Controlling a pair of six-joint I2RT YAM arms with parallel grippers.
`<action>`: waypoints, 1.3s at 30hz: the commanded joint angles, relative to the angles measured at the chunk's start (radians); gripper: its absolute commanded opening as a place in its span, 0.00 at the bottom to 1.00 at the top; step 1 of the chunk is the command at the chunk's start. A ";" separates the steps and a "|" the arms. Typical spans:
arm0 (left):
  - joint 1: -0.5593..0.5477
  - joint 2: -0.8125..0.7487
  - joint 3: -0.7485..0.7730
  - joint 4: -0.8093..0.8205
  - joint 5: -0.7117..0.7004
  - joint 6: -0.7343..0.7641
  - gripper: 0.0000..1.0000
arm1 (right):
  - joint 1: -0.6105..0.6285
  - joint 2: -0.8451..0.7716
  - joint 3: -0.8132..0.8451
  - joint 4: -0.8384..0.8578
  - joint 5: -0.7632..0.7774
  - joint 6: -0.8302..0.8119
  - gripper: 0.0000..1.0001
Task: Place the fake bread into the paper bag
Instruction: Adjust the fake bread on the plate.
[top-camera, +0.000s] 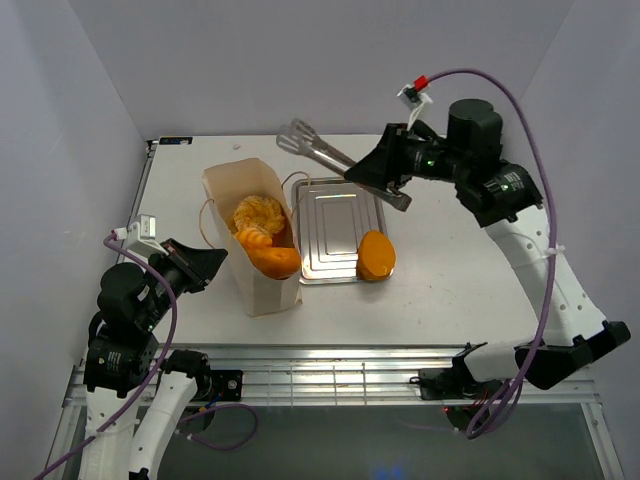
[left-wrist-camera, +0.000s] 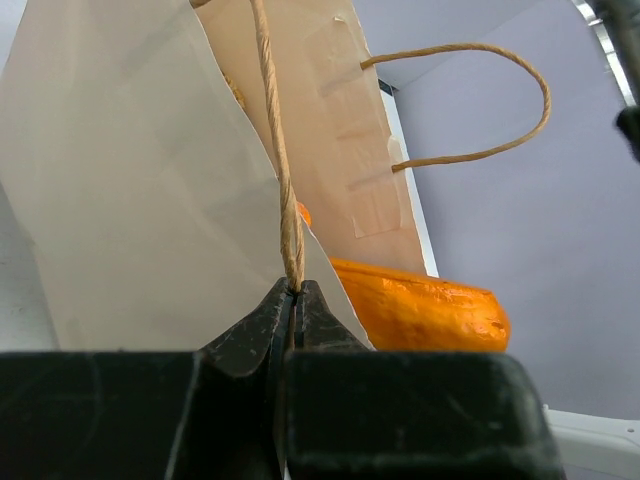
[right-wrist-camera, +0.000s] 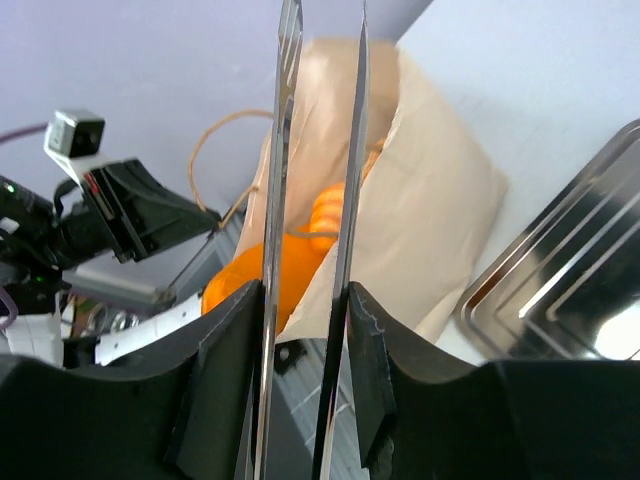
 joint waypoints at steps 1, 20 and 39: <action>0.002 -0.003 0.014 -0.004 0.004 0.011 0.00 | -0.110 -0.109 0.088 0.008 -0.017 0.001 0.45; -0.023 -0.027 -0.039 0.039 0.043 0.017 0.00 | -0.566 -0.382 -0.651 -0.171 0.106 -0.067 0.46; -0.027 -0.016 -0.043 0.045 0.033 0.020 0.00 | -0.597 -0.447 -0.910 -0.164 0.070 -0.050 0.50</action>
